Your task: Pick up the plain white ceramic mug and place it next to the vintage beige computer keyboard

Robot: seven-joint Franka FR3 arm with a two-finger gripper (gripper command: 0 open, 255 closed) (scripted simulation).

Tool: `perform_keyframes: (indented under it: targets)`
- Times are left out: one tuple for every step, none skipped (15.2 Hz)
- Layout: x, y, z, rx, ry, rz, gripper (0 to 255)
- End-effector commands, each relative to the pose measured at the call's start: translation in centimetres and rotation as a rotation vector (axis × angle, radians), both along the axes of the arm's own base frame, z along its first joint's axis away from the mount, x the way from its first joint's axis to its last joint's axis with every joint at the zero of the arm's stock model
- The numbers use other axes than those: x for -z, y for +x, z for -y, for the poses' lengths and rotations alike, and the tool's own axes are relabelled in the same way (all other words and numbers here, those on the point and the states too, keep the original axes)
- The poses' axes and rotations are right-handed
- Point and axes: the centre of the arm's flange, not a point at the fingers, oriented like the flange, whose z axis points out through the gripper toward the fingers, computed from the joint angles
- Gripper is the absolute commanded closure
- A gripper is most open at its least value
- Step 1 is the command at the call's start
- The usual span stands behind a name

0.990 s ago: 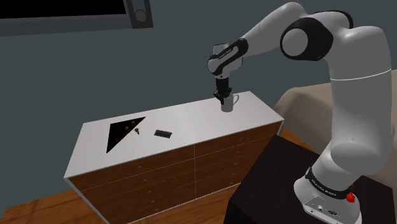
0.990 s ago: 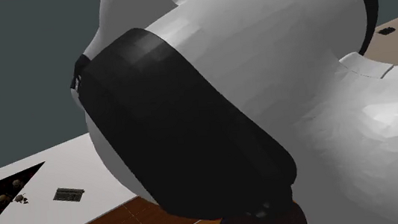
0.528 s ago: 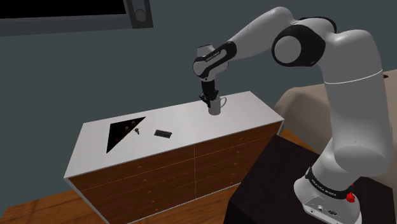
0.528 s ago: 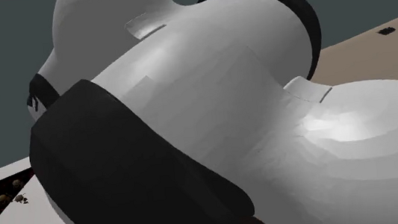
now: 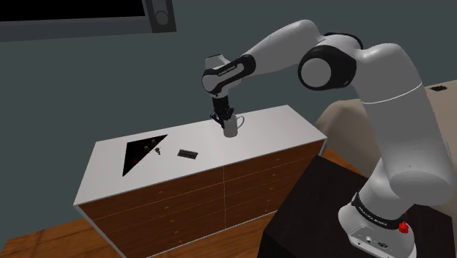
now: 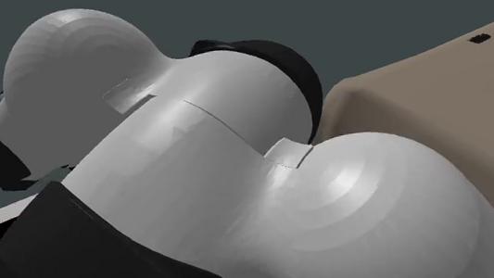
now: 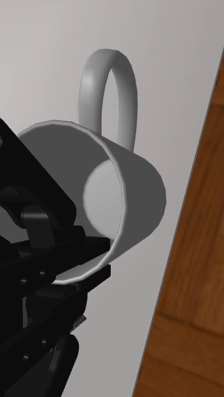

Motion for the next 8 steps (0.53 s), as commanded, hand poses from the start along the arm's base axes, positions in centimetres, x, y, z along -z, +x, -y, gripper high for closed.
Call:
perform_keyframes:
  targets:
    - [0.6, 0.4, -0.6, 0.001, 0.000, 0.000, 255]
    - [1.2, 0.4, -0.6, 0.001, 0.000, 0.000, 255]
    - [1.7, 0.4, -0.6, 0.001, 0.000, 0.000, 255]
    - [2.2, 0.4, -0.6, 0.001, 0.000, 0.000, 255]
    - [2.8, 0.4, -0.6, 0.001, 0.000, 0.000, 255]
    - [3.3, 0.4, -0.6, 0.001, 0.000, 0.000, 255]
    - [3.8, 0.4, -0.6, 0.001, 0.000, 0.000, 255]
    - [4.3, 0.4, -0.6, 0.001, 0.000, 0.000, 255]
